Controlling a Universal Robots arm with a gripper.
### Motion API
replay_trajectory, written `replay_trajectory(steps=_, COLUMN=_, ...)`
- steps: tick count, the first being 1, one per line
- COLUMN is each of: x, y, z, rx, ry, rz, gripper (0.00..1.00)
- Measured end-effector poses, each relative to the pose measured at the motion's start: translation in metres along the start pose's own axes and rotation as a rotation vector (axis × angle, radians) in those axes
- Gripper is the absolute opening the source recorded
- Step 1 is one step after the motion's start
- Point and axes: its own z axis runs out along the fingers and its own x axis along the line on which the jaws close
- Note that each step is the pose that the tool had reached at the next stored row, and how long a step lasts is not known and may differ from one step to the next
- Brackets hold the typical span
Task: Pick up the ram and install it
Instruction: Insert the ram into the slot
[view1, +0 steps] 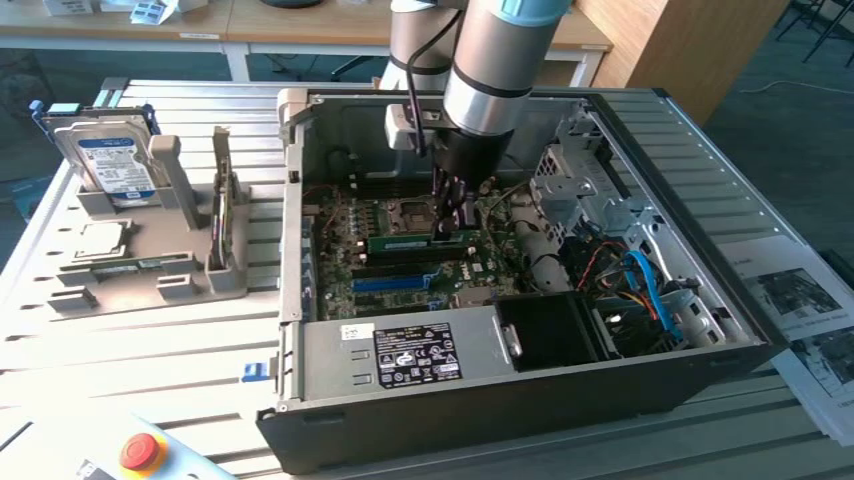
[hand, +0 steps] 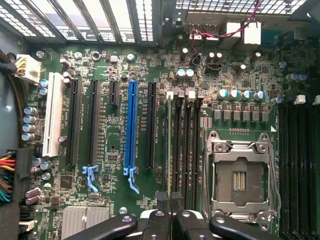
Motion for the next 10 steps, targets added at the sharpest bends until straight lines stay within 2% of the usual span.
replay_trajectory(steps=10, x=0.0000, y=-0.0001, z=0.0015, rx=0.0005, ry=-0.0005, rz=0.006, gripper=0.12)
